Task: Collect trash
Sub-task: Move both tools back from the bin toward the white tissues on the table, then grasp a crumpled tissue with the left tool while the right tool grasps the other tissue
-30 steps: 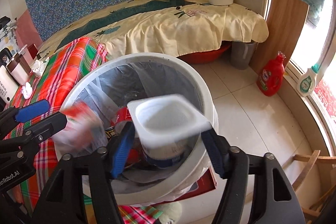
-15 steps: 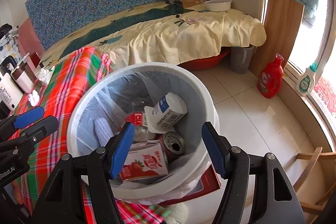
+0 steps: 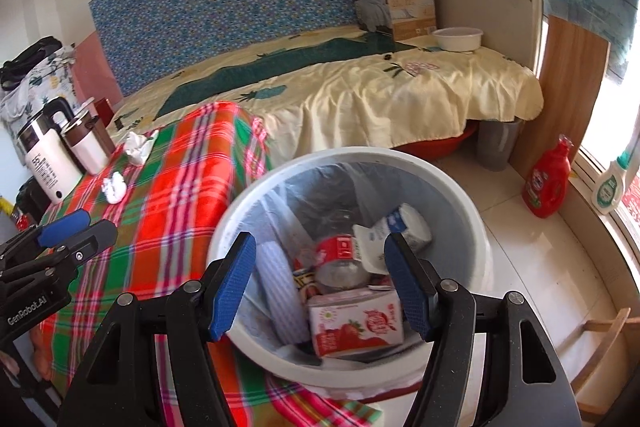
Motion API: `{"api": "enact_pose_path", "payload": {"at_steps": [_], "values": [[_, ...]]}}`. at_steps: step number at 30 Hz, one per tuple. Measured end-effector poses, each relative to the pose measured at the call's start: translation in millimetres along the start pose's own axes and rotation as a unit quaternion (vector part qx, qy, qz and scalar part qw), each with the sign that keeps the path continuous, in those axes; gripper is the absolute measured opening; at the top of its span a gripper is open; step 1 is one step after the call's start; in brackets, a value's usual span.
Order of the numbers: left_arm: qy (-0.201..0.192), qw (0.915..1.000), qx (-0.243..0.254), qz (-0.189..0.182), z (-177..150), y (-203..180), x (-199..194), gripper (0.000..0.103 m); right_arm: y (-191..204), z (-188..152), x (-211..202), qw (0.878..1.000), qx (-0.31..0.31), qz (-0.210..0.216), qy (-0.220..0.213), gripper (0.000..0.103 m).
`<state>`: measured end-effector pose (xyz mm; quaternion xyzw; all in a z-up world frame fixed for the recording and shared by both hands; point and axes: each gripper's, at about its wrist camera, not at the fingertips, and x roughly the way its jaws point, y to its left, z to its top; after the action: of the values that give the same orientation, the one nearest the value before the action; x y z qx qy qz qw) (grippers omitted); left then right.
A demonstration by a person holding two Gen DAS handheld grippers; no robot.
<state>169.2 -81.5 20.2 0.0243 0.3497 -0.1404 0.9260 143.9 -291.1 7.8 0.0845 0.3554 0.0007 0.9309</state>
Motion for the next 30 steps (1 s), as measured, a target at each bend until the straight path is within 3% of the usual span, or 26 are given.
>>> {"api": "enact_pose_path", "payload": {"at_steps": [10, 18, 22, 30], "values": [[0.002, 0.9961, -0.066, 0.058, -8, 89, -1, 0.060, 62, 16, 23, 0.998, -0.047, 0.049, 0.000, 0.067], [0.004, 0.9916, -0.084, 0.099, -5, 140, 11, 0.060, 127, 47, 62, 0.989, -0.122, 0.083, 0.001, 0.067], [0.004, 0.9923, -0.087, 0.088, 0, 151, 24, 0.062, 152, 69, 90, 0.985, -0.137, 0.101, 0.000, 0.067], [0.039, 0.9918, -0.062, 0.104, 14, 161, 74, 0.062, 176, 100, 140, 0.984, -0.142, 0.105, 0.011, 0.067]]}}
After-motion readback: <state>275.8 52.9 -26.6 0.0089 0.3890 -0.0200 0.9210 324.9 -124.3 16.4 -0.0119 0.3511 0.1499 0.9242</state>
